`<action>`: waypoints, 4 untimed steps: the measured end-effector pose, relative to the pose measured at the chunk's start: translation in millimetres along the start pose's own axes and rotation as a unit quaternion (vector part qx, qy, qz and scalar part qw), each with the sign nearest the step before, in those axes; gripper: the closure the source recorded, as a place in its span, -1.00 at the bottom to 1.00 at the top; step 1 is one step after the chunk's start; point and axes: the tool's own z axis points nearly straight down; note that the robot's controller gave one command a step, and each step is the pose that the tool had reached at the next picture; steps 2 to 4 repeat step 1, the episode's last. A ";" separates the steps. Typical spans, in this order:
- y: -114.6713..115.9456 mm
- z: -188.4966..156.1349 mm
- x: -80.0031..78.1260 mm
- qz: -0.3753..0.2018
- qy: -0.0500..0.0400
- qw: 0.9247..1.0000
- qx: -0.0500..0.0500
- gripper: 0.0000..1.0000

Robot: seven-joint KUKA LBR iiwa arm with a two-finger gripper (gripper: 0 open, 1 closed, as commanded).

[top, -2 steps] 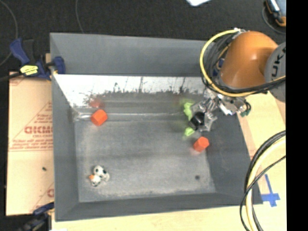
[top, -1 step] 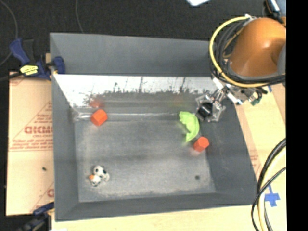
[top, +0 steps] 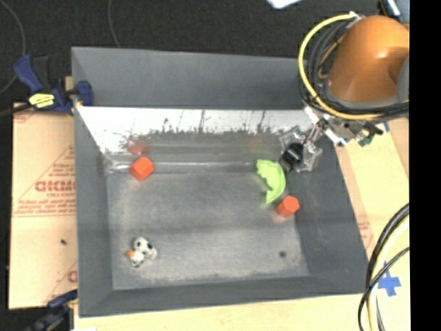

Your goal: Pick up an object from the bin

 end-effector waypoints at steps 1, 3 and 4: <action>2.0 -4.1 -1.3 0.001 0.000 1.000 0.000 1.00; 2.0 -4.1 -1.3 0.001 0.000 1.000 0.000 1.00; 2.0 -4.1 -1.3 0.001 0.000 1.000 0.000 1.00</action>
Offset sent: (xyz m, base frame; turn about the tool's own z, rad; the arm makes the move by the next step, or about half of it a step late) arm -0.0348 0.0064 0.0632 -0.1458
